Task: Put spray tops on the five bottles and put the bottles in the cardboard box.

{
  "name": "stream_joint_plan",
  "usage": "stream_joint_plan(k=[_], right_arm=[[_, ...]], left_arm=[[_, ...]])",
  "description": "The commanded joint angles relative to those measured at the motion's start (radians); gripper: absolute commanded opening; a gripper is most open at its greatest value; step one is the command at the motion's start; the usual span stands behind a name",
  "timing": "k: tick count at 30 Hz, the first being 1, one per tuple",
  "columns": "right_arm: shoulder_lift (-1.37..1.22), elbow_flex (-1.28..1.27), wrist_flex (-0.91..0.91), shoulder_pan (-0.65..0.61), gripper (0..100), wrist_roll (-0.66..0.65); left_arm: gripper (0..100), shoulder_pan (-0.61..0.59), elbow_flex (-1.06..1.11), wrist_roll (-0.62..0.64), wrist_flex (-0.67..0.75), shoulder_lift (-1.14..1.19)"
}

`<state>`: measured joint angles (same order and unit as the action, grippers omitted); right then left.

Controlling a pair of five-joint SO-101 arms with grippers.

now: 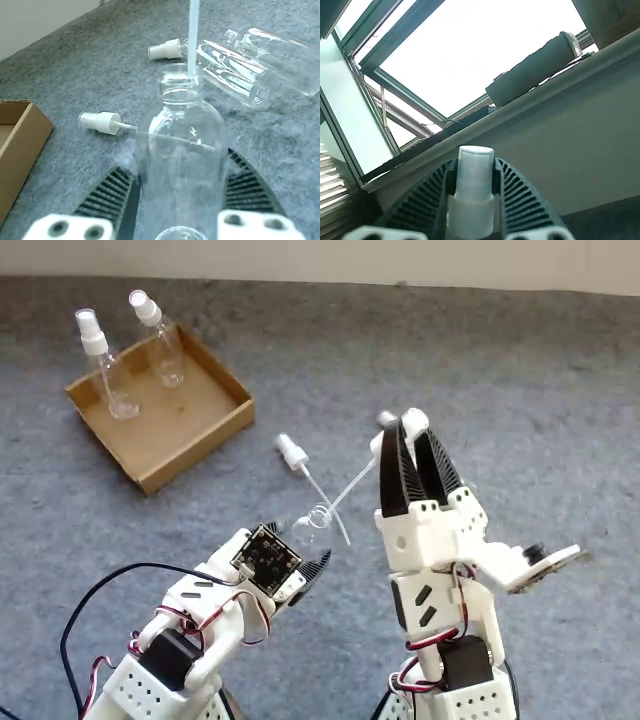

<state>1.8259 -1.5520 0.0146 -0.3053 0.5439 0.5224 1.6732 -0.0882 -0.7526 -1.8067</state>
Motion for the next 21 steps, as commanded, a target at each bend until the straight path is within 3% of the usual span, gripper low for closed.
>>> stream_joint_plan(k=[1,21], right_arm=[[0.012,0.013,0.027,-0.015,1.2,0.006],[0.012,-0.053,0.027,-0.016,1.2,0.008]], left_arm=[[5,-0.005,0.022,-0.009,0.031,-0.013],[5,-0.007,0.022,-0.006,0.276,-0.013]])
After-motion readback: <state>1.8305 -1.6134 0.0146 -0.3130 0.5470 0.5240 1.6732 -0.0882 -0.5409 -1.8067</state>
